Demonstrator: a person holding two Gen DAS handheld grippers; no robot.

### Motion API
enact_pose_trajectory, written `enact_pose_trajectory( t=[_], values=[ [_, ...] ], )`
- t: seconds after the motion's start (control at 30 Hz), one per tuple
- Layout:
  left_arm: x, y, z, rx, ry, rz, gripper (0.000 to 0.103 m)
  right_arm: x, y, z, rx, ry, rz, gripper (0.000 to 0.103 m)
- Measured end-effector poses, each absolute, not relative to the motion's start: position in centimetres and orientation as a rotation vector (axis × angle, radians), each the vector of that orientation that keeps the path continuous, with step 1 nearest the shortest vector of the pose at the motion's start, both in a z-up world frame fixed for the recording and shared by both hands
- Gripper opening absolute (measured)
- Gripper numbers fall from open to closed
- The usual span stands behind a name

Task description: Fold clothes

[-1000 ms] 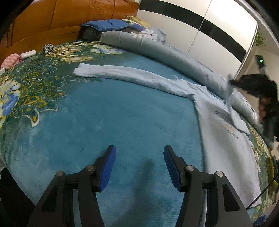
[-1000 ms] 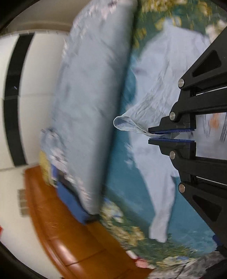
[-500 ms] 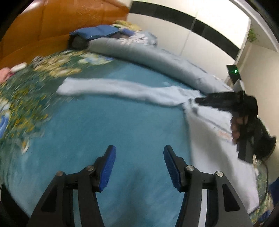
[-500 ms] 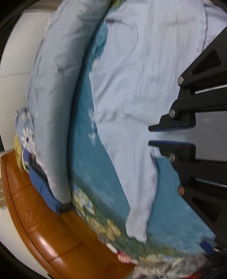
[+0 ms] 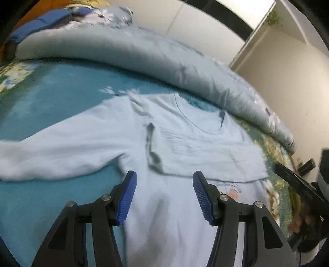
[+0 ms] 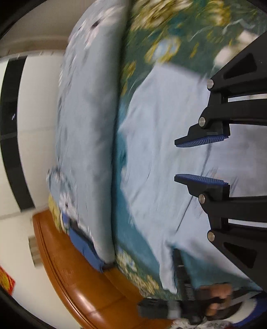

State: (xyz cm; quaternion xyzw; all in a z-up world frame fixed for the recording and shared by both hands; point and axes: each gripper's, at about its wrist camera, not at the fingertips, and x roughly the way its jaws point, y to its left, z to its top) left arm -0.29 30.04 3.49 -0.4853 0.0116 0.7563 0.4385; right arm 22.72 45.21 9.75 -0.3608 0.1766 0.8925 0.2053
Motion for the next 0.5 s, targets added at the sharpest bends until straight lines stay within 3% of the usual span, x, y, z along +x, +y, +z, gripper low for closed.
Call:
enact_pose_trajectory(
  t=[0.2, 0.23, 0.3, 0.33, 0.5],
  values=[
    [-1.9, 32.1, 1.8, -1.258, -0.065, 1.862, 0.057, 29.6, 48.8, 8.3, -0.979, 0.588, 2.363, 0.03],
    [-1.9, 32.2, 1.9, -1.254, -0.069, 1.863, 0.051, 30.5, 49.3, 8.1, -0.973, 0.602, 2.352, 0.03],
    [-1.9, 32.6, 1.8, -1.254, -0.061, 1.875, 0.026, 31.5, 49.9, 7.6, -0.962, 0.63, 2.337, 0.03],
    [-1.8, 32.9, 1.7, -1.255, -0.049, 1.886, 0.001, 31.9, 50.1, 7.4, -0.955, 0.644, 2.332, 0.03],
    [-2.0, 33.4, 4.2, -1.145, -0.038, 1.963, 0.0, 30.9, 49.8, 6.4, -0.991, 0.676, 2.364, 0.03]
  ],
)
